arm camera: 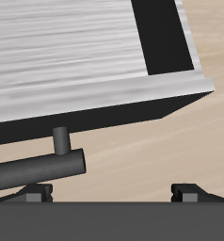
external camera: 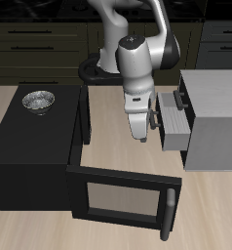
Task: Close the top and middle drawer of the white cabinet
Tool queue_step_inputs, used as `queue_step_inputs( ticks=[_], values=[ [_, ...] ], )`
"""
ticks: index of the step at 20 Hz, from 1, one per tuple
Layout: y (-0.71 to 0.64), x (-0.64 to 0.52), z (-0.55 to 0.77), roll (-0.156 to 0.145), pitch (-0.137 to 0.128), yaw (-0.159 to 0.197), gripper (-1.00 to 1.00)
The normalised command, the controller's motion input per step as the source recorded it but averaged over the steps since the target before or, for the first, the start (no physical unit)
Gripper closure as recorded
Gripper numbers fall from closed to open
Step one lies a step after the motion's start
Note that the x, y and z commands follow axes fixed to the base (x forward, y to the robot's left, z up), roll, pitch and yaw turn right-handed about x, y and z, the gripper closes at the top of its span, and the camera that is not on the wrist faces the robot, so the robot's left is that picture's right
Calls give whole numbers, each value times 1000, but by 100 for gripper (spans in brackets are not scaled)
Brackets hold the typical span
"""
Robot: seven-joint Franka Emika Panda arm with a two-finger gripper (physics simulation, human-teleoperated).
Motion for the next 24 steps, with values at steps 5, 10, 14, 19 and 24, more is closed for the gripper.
queue_step_inputs(
  ticks=[5,10,14,19,24],
  values=[
    [222,102,56,21,-5,-14,-100],
    [243,45,16,35,-1,-1,-100],
    [290,39,11,31,-8,-18,-100],
    [301,3,-120,44,15,-5,-100],
    [276,47,-91,21,-11,-28,-100]
  ],
)
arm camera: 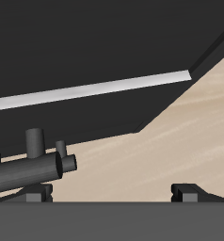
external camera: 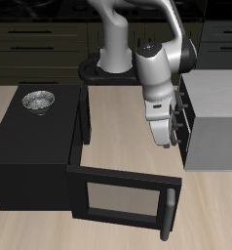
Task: Close the top and middle drawer of the white cabinet
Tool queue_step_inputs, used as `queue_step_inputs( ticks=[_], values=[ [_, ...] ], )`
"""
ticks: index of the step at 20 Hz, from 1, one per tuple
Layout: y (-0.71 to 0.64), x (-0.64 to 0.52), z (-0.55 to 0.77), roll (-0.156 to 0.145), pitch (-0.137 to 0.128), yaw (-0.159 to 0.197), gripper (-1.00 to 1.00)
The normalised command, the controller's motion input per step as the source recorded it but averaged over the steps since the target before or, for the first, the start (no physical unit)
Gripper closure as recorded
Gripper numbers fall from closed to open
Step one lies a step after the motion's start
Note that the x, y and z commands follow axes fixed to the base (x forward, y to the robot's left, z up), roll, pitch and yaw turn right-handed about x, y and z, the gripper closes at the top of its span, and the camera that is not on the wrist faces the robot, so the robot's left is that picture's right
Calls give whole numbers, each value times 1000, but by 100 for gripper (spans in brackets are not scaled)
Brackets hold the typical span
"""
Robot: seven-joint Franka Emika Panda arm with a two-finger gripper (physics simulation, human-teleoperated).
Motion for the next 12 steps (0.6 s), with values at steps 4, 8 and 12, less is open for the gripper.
queue_step_inputs(
  ticks=[4,8,12],
  values=[
    [238,79,-82,15,-28,-30,-100],
    [236,71,-106,20,-35,-27,-100],
    [27,-25,-109,13,-7,6,-100]
  ],
)
